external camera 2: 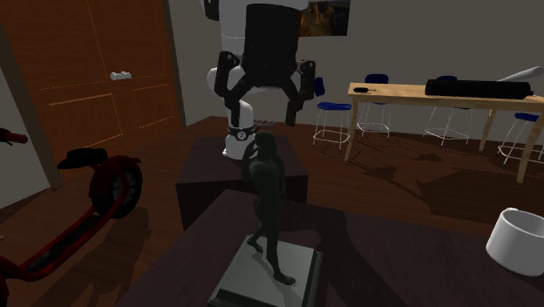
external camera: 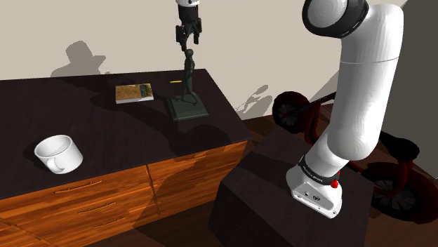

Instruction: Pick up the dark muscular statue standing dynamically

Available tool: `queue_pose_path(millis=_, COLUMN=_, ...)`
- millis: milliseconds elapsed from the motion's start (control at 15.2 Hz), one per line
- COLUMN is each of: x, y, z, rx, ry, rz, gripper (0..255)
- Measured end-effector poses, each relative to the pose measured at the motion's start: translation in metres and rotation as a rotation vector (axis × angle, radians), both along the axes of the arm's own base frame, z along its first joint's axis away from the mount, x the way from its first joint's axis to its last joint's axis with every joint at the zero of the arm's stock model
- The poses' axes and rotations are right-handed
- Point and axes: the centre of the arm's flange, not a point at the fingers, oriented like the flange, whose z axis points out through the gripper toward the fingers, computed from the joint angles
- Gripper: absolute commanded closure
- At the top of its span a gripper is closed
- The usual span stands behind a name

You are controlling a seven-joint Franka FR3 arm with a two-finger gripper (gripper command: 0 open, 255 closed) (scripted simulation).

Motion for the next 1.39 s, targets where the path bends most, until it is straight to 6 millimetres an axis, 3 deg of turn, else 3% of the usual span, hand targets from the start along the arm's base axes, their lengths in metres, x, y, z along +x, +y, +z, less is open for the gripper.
queue_pose_path(millis=330, x=0.002, y=0.001, z=-0.025, rx=0.0, ry=0.0, rz=0.0, gripper=0)
queue_pose_path(millis=396, x=0.002, y=0.001, z=-0.027, rx=0.0, ry=0.0, rz=0.0, gripper=255)
queue_pose_path(millis=1056, x=0.002, y=0.001, z=-0.029, rx=0.0, ry=-0.001, rz=0.0, gripper=255)
queue_pose_path(millis=1386, x=0.002, y=0.001, z=-0.009, rx=-0.001, ry=0.001, rz=0.0, gripper=255)
